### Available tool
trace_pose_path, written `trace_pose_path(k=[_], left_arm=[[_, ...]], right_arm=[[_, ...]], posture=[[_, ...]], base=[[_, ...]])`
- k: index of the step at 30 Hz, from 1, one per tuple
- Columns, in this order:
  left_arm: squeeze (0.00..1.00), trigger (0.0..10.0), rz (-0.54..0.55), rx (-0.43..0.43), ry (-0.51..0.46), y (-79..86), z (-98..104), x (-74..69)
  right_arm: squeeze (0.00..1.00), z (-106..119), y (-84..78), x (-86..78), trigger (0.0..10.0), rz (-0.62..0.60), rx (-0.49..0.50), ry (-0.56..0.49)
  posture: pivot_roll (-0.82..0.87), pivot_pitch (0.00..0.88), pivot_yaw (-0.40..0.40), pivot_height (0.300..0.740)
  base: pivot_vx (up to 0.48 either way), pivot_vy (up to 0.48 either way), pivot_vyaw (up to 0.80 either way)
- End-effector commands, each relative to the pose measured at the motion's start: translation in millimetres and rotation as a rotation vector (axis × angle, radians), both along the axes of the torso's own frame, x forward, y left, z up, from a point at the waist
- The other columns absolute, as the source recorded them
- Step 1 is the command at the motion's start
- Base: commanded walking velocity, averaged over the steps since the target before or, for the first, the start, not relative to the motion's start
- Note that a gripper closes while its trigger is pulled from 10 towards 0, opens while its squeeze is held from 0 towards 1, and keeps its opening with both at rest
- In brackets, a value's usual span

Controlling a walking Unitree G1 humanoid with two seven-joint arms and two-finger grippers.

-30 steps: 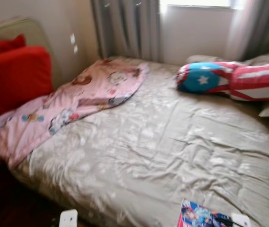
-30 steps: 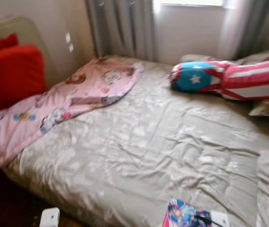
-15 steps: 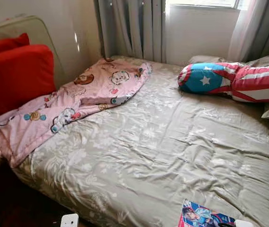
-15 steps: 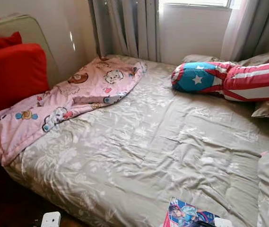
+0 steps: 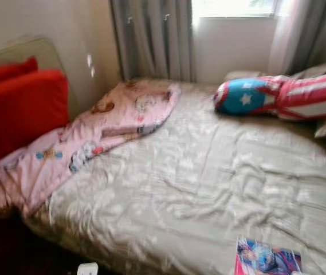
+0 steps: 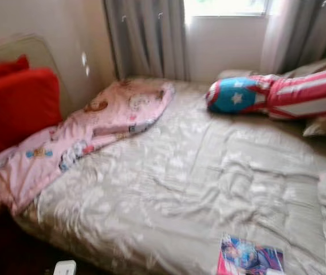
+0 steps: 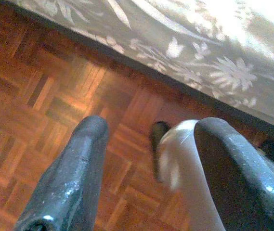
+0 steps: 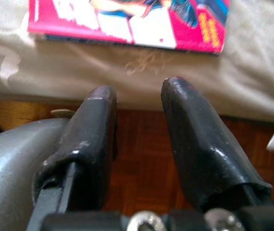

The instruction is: Clean up the room

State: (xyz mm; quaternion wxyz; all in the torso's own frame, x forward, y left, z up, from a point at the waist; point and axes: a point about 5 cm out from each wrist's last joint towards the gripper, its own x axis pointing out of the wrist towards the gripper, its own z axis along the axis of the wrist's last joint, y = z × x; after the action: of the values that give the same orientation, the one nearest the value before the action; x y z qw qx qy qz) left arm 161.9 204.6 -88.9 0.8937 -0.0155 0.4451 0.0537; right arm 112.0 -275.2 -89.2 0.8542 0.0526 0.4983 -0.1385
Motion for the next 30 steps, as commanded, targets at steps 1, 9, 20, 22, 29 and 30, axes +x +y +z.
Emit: trace_pose_path(k=[1,9,20,22,29,30], left_arm=[[0.0,10.0,0.006,0.018,0.024,7.8,-1.5,-6.5],[0.0,10.0,0.007,0.021,0.024,8.4,-1.6,-7.0],[0.0,10.0,0.008,0.023,0.021,9.3,-1.1,-6.5],[0.0,10.0,0.008,0.023,0.022,9.4,-1.2,-6.8],[0.0,10.0,-0.002,0.029,0.029,10.9,-1.7,-8.7],[0.0,10.0,-0.002,0.03,0.03,11.1,-1.7,-8.7]], right_arm=[[0.0,1.1,4.4,9.1,10.0,-0.008,0.013,-0.025],[0.0,1.0,3.9,7.6,10.0,-0.026,0.022,-0.032],[0.0,0.5,6.3,8.0,10.0,0.005,0.029,-0.031],[0.0,0.4,6.5,7.9,10.0,0.005,0.03,-0.031],[0.0,-0.2,7.7,7.0,10.0,-0.006,0.035,-0.035],[0.0,-0.3,7.9,6.9,10.0,-0.011,0.036,-0.036]], posture=[[-0.1,0.014,0.038,0.74],[-0.1,0.014,0.039,0.74],[-0.09,0.031,0.038,0.74],[-0.09,0.028,0.04,0.74],[-0.1,0.018,0.041,0.74],[-0.1,0.016,0.041,0.74]], base=[[0.0,0.382,0.0],[0.0,0.385,-0.49],[0.0,0.387,0.0],[0.0,0.386,0.0],[0.0,0.387,0.0],[0.0,0.386,0.0]])
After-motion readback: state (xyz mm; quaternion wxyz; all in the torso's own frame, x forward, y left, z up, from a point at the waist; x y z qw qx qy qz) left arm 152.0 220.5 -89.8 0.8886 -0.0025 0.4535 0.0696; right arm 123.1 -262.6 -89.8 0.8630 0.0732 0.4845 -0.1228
